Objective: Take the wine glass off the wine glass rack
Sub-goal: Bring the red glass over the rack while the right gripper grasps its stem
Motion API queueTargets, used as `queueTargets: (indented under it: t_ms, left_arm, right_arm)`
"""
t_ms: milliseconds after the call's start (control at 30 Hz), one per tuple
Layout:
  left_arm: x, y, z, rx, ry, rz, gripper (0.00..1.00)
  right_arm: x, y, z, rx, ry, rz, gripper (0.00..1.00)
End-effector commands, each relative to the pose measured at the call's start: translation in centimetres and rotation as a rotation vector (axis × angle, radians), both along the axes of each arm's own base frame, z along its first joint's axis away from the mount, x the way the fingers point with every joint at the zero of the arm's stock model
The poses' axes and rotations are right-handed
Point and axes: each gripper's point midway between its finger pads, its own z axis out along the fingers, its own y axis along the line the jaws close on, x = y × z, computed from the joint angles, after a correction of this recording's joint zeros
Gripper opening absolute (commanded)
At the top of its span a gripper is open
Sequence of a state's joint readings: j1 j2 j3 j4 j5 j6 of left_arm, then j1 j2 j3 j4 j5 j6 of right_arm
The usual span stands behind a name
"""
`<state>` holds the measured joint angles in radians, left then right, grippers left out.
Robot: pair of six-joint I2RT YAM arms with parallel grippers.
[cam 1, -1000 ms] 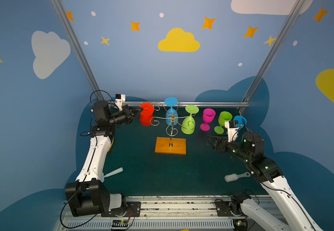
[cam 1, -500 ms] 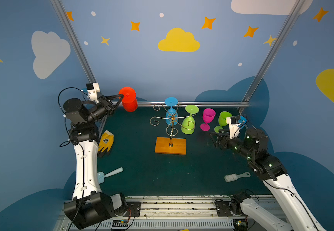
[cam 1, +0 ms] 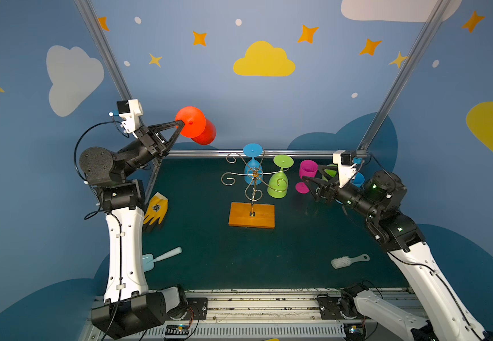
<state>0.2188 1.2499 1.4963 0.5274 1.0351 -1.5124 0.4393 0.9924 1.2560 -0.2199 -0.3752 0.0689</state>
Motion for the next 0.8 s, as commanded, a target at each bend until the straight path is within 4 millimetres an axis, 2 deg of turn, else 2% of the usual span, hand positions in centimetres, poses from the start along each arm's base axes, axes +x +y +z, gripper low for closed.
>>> queueTargets:
  t_ms: [0, 167, 433, 767]
  left_arm:
    - [-0.8, -2.2, 0.3, 0.020, -0.028, -0.077, 0.03]
    - [-0.3, -4.6, -0.7, 0.008, 0.004, -0.160, 0.03]
    - [-0.4, -9.6, -2.1, 0.020, 0.047, -0.332, 0.03]
    - [-1.5, -11.9, -2.3, 0.033, 0.055, -0.414, 0.03]
  right_arm:
    - [-1.1, 1.7, 3.7, 0.016, -0.158, 0.101, 0.81]
    - [-1.6, 4.1, 4.4, -0.016, -0.247, 0.178, 0.83]
    - [-2.2, 7.4, 4.1, -0.095, -0.346, 0.257, 0.86]
    - [0.2, 8.8, 4.0, -0.125, -0.420, 0.210, 0.87]
